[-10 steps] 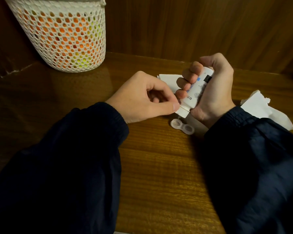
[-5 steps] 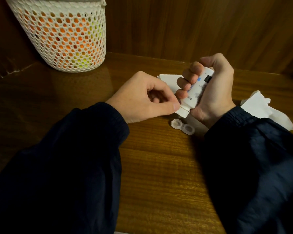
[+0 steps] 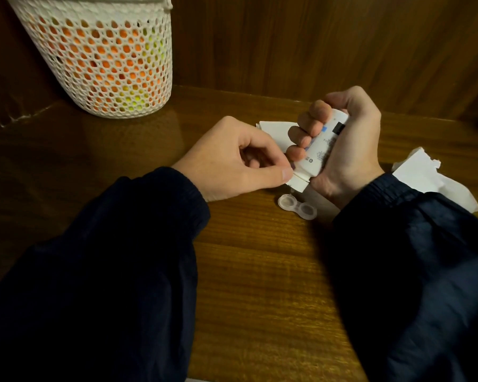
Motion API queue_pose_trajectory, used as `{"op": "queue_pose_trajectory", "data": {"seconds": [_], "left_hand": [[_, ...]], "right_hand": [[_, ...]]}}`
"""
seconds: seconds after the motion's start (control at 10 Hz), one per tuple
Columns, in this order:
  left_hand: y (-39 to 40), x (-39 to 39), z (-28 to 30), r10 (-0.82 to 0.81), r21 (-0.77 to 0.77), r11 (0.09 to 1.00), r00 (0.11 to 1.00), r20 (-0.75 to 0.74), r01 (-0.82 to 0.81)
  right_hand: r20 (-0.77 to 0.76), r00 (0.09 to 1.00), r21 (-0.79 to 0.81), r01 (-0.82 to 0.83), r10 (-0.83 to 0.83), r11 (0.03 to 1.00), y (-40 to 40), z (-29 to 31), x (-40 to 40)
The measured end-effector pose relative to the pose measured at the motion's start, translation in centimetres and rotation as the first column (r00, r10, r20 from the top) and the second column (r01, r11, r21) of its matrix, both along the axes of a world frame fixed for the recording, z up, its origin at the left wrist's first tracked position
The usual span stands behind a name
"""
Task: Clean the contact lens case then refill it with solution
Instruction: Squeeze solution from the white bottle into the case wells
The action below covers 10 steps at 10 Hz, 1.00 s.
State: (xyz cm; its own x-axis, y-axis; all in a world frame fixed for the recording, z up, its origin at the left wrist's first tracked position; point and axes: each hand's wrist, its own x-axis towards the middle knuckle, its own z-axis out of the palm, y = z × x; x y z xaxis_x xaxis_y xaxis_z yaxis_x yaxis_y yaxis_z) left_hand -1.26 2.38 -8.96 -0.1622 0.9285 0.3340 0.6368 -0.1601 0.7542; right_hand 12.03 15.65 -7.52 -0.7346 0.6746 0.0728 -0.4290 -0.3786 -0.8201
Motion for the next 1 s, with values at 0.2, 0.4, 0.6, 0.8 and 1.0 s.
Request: {"op": "queue_pose_trajectory", "data": {"seconds": [0.2,0.4,0.6,0.8,1.0], "left_hand": [[-0.02,-0.06,0.00,-0.005,-0.002,1.000,1.000,0.017,0.005],[0.02,0.00,-0.02,-0.005,0.001,1.000,1.000,0.027,0.005],[0.00,0.02,0.03,-0.007,0.000,1.000,1.000,0.024,0.007],[0.02,-0.09,-0.04,-0.005,-0.001,1.000,1.000,0.014,0.005],[0.04,-0.14,-0.09,-0.006,0.001,1.000,1.000,0.008,0.006]], "right_hand": [[-0.002,1.000,-0.006,-0.002,0.002,1.000,-0.02,0.04,0.01],[-0.004,1.000,-0.003,-0.010,0.010,1.000,0.05,0.01,0.01],[-0.005,1.000,0.000,-0.013,0.013,1.000,0.01,0.05,-0.04],[0.002,1.000,0.007,0.002,-0.002,1.000,-0.11,0.15,0.06],[0.000,1.000,0.007,0.003,-0.003,1.000,-0.14,0.18,0.05]]}}
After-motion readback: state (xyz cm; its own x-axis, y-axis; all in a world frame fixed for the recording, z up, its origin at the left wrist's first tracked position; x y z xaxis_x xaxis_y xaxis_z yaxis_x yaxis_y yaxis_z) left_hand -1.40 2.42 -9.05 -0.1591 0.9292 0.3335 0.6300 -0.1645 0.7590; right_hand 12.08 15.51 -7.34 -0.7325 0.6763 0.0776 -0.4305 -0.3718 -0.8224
